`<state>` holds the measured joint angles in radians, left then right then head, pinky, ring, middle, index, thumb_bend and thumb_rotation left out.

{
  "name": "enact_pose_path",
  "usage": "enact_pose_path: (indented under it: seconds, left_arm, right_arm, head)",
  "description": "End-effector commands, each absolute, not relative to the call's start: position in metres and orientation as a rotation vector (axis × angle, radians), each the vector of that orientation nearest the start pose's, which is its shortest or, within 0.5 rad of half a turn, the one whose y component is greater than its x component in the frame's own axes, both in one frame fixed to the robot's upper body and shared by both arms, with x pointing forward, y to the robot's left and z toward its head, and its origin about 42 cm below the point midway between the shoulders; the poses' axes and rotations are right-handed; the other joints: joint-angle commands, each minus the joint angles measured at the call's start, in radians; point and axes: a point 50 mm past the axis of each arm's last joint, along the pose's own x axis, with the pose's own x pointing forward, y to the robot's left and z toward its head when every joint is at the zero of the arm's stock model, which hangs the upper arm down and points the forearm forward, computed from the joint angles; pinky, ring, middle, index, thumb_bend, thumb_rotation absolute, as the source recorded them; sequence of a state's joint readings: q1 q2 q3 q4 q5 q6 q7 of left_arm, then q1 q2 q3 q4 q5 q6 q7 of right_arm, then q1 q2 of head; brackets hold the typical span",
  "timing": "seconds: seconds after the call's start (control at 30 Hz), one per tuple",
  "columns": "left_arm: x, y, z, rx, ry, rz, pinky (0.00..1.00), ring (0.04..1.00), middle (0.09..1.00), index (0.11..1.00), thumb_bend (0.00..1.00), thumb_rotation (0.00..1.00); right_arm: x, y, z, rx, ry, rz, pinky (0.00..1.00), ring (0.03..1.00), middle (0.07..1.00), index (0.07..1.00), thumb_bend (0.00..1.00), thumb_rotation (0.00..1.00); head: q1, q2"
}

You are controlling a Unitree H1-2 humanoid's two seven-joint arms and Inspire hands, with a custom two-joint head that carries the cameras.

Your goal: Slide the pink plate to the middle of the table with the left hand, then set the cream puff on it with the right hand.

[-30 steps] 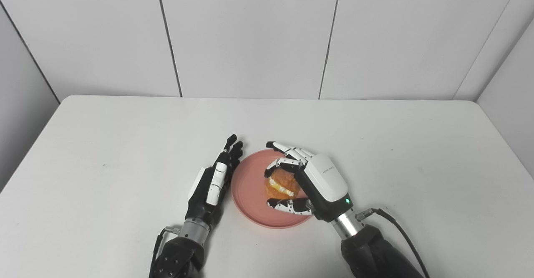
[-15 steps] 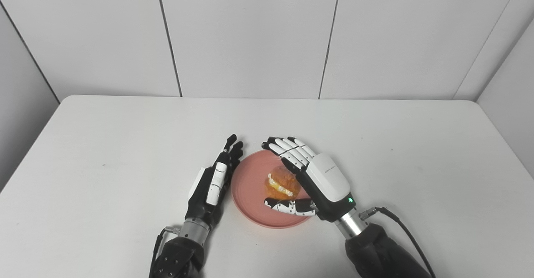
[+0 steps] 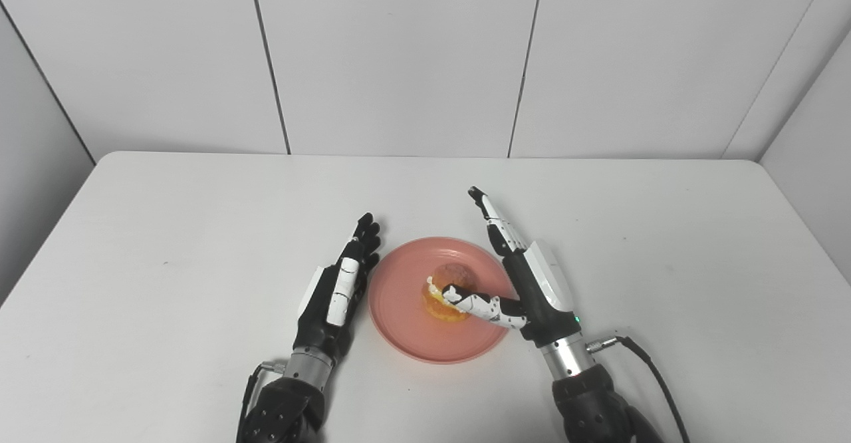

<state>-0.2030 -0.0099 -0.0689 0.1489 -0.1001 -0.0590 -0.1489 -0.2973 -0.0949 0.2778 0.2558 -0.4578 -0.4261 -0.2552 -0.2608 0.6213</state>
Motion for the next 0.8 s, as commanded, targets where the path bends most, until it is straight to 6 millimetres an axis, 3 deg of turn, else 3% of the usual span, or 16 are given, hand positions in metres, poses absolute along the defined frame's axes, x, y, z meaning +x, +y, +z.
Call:
enact_pose_path:
  seconds: [0.0,0.47,0.77]
  left_arm:
    - [0.332,0.165,0.103,-0.088,-0.074,-0.241,1.0,1.0,1.0,1.0,0.7,1.0]
    - [0.33,0.163,0.099,-0.088,-0.162,-0.214,1.0,1.0,1.0,1.0,0.7,1.0]
    - [0.33,0.164,0.098,-0.078,-0.174,-0.191,1.0,1.0,1.0,0.995,0.72,1.0]
  right_arm:
    - [0.36,-0.145,0.158,-0.439,-0.612,0.16,0.95,0.998,1.0,1.0,0.56,0.91]
    - [0.352,-0.164,0.15,-0.293,-0.456,0.082,1.0,1.0,1.0,1.0,0.56,0.95]
    - [0.351,-0.163,0.147,-0.206,-0.367,0.076,1.0,1.0,1.0,0.994,0.6,0.97]
  head:
    - [0.009,0.006]
    - [0.018,0.012]
    - [0.02,0.012]
